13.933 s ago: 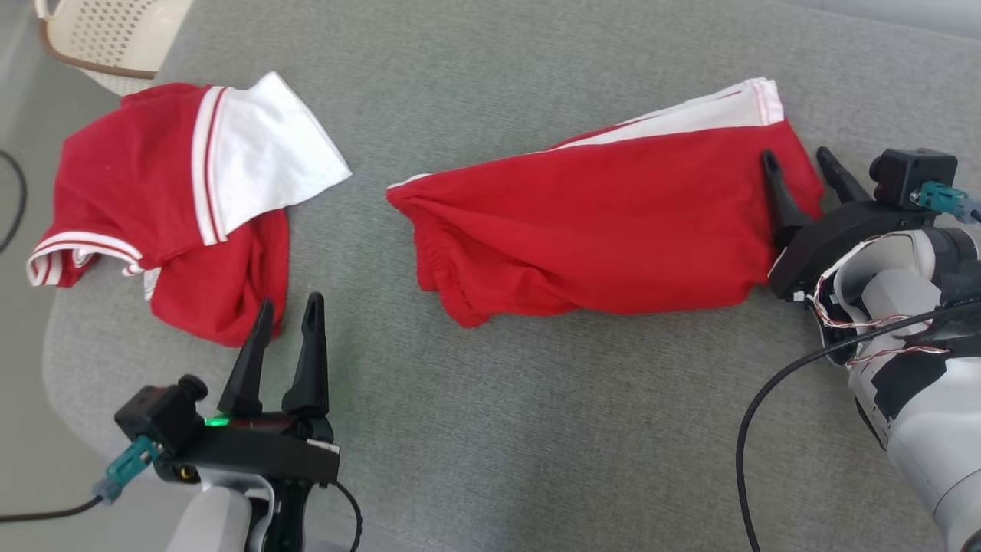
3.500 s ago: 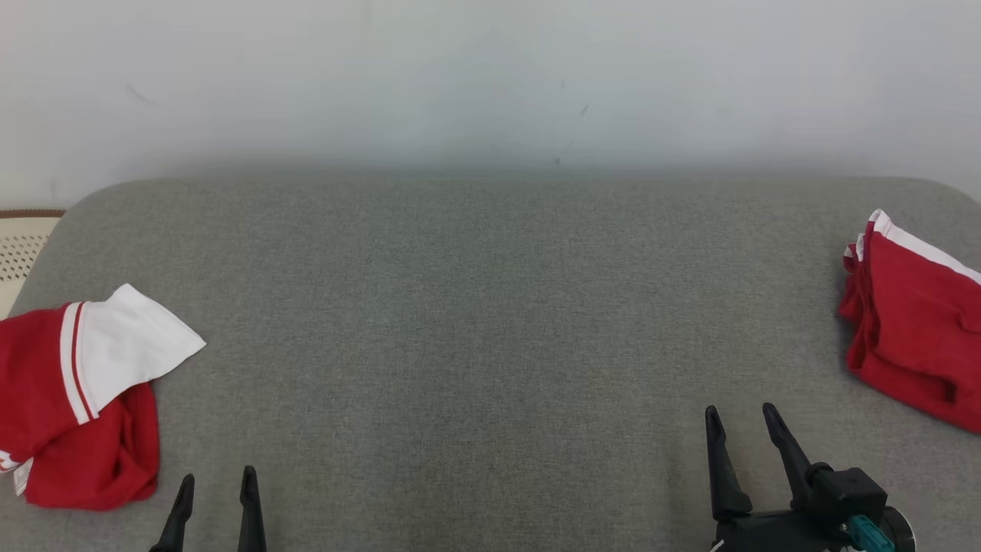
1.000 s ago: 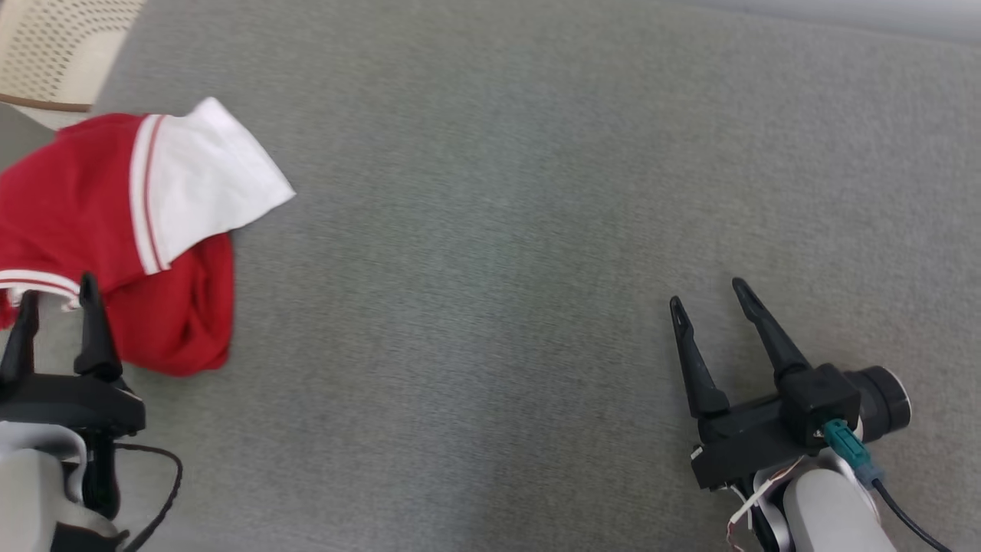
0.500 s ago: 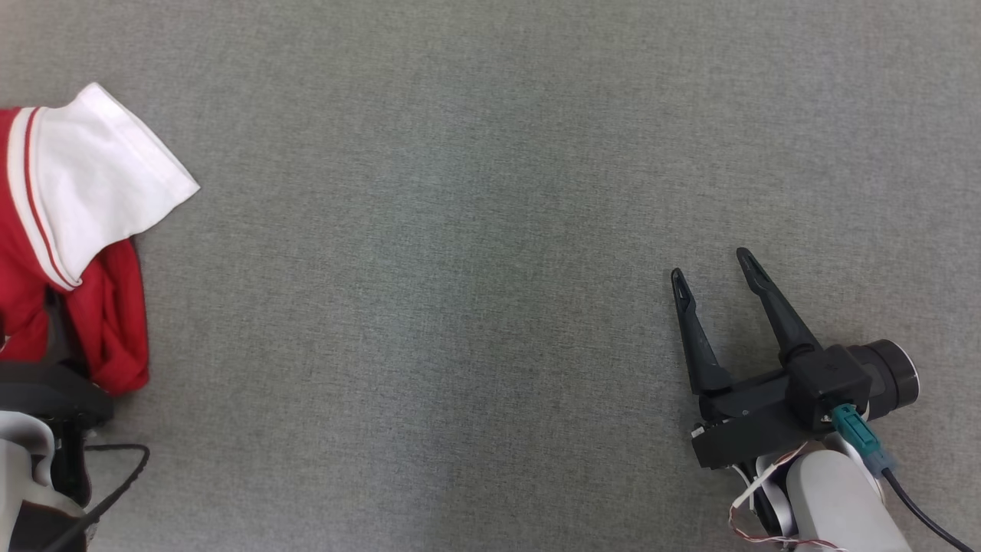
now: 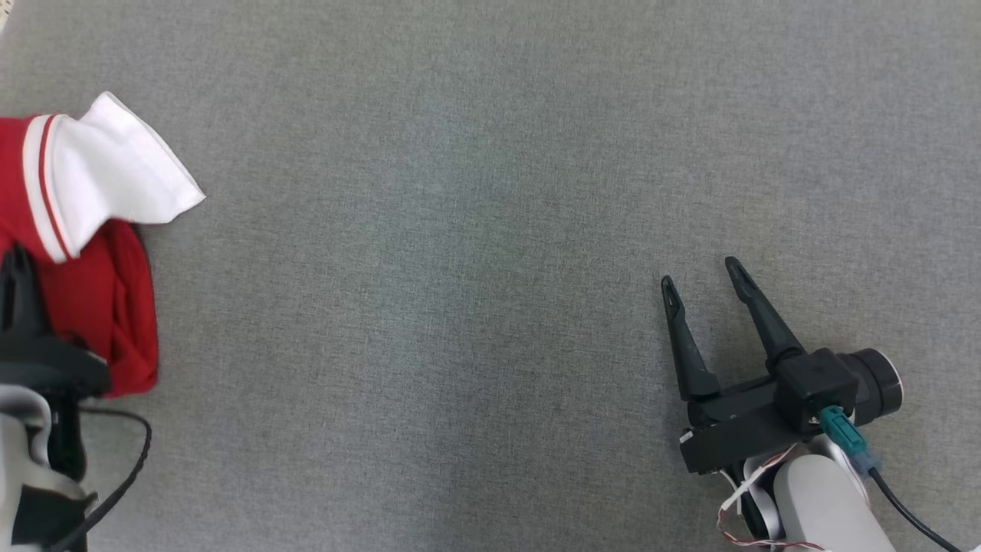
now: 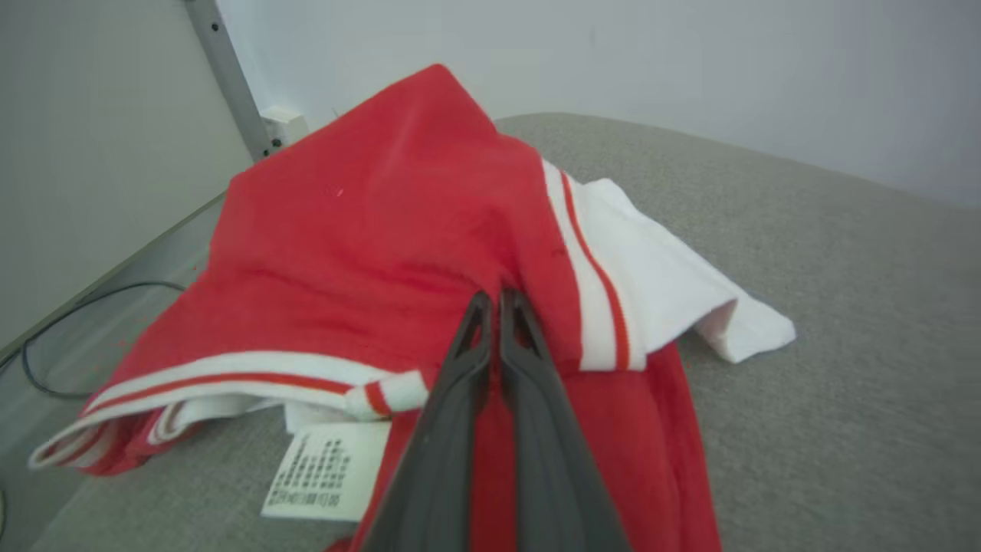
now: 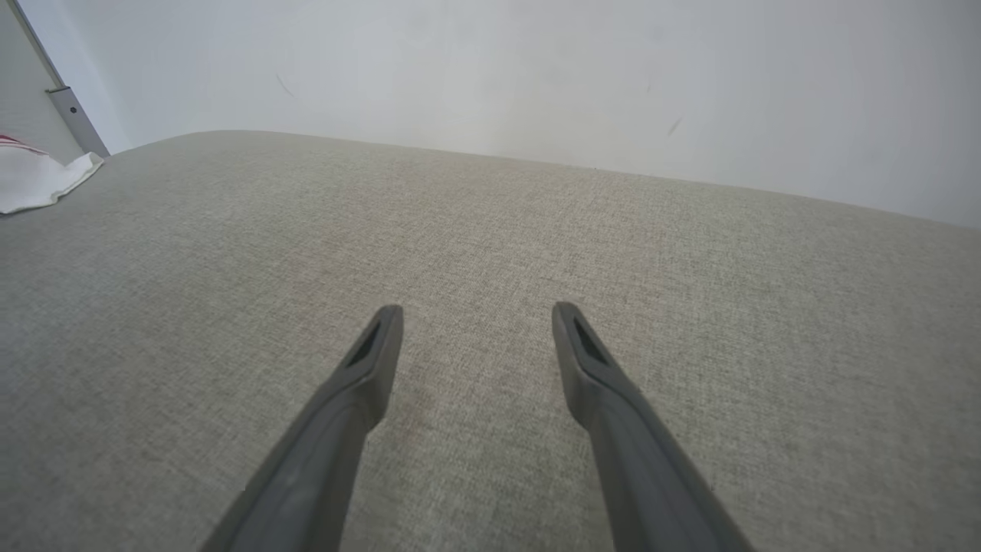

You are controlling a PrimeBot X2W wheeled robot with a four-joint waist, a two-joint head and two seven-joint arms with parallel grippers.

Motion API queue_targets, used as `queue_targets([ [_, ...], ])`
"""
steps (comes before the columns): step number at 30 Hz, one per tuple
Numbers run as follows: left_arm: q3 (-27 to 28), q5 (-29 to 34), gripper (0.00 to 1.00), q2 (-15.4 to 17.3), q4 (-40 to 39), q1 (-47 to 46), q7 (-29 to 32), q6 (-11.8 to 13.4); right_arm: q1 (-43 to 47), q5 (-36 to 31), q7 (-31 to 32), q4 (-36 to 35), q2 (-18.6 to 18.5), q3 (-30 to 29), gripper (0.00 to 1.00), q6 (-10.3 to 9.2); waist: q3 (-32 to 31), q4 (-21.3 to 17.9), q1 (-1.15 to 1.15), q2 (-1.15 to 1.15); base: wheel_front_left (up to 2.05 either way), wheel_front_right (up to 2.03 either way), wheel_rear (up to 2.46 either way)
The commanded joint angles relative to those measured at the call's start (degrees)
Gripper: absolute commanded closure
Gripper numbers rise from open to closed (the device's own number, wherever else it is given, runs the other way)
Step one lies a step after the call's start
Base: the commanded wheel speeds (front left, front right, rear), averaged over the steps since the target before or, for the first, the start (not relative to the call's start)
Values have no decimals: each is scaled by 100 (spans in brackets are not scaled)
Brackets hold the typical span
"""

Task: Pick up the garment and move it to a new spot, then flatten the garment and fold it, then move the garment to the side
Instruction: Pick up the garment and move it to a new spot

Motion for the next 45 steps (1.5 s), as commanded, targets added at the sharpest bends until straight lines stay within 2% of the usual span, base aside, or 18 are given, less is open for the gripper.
queue_targets([
  [1,-52,98,100,-32,-294,84,-8,-11,34,45,-2,15,18,12,0,2,-78,-12,-1,-1,0,0,0],
  [5,-409,273,100,-168,-1012,104,-7,-40,81,130,-2,64,42,20,0,2,-241,-64,-1,-1,0,0,0],
  [12,-2069,58,100,-270,-1824,8,-8,-49,147,227,-2,111,104,10,0,2,-540,-270,-1,-1,0,0,0],
  [16,-2607,-98,100,-463,-2008,-39,-8,-50,228,264,-1,147,144,-4,0,2,-653,-416,-1,-1,0,0,0],
  [21,-3261,-365,100,-687,-1919,-197,-8,-51,218,325,-1,167,237,15,0,2,-777,-802,-1,-1,0,0,0],
  [28,-4012,-611,100,-903,-1580,-322,-8,-51,260,412,-1,148,357,147,0,2,-847,-1570,-1,-1,0,0,0],
  [37,-4646,-816,100,-1053,-1148,-454,-8,-52,405,564,-1,173,431,374,0,2,-958,-2483,-1,-1,0,0,0],
  [43,-4888,-917,100,-1069,-1059,-502,-8,-52,397,730,-1,100,428,486,0,2,-944,-2792,-1,-1,0,0,0],
  [44,-4876,-933,62,-1073,-1069,-491,-8,-52,395,751,-1,89,428,484,0,2,-943,-2804,-1,-1,0,0,0],
  [45,-4865,-954,28,-1077,-1074,-461,-8,-52,391,768,-1,90,429,479,0,2,-945,-2807,-1,-1,0,0,0],
])
